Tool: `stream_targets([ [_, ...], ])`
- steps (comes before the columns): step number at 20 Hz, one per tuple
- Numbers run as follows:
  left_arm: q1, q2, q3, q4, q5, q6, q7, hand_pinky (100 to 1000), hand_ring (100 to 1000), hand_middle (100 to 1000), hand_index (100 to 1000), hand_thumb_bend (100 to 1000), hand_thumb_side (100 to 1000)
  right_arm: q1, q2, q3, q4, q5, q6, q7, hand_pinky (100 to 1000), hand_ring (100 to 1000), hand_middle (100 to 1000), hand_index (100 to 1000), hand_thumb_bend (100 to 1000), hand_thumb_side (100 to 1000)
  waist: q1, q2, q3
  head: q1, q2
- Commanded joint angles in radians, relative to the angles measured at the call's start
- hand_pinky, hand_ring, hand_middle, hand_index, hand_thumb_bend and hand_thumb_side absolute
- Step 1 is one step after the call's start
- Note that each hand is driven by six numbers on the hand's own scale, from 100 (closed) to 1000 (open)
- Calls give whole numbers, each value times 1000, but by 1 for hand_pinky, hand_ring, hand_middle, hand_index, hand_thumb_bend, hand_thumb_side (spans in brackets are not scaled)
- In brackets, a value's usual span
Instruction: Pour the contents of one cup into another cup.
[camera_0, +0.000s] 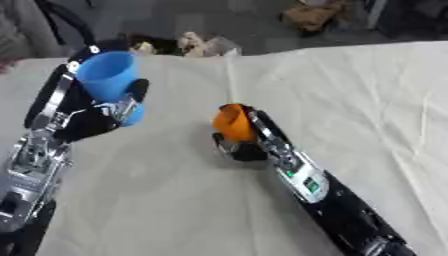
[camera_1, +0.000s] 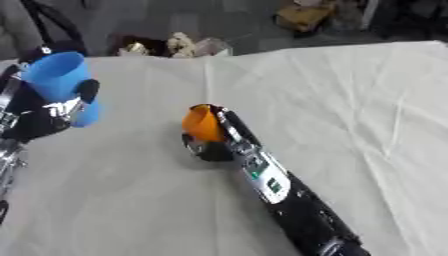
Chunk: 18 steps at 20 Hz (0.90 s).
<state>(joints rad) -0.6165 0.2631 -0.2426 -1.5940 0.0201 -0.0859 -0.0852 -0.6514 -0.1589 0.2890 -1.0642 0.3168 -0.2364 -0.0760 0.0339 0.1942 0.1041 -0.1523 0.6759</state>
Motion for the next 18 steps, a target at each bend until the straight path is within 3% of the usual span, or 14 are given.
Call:
stream_targets([
  [1,-16,17,6,-23,9,-2,1,180,424,283,827,100,266,-17,-13,-12,-33,-23,15,-22,661,431,361,819,100,158,-2,-18,-3,0,-8],
  [8,0,40,12,-28,4,-2,4,180,426,284,828,100,266,-11,-63,-35,-88,-64,44,-52,661,435,364,821,100,162,-9,-28,-19,8,-5],
  [18,55,67,0,16,-52,-16,-11,179,440,285,828,100,274,-18,-193,-62,-225,-117,97,-45,665,442,369,828,100,149,-27,-41,-52,28,-2],
])
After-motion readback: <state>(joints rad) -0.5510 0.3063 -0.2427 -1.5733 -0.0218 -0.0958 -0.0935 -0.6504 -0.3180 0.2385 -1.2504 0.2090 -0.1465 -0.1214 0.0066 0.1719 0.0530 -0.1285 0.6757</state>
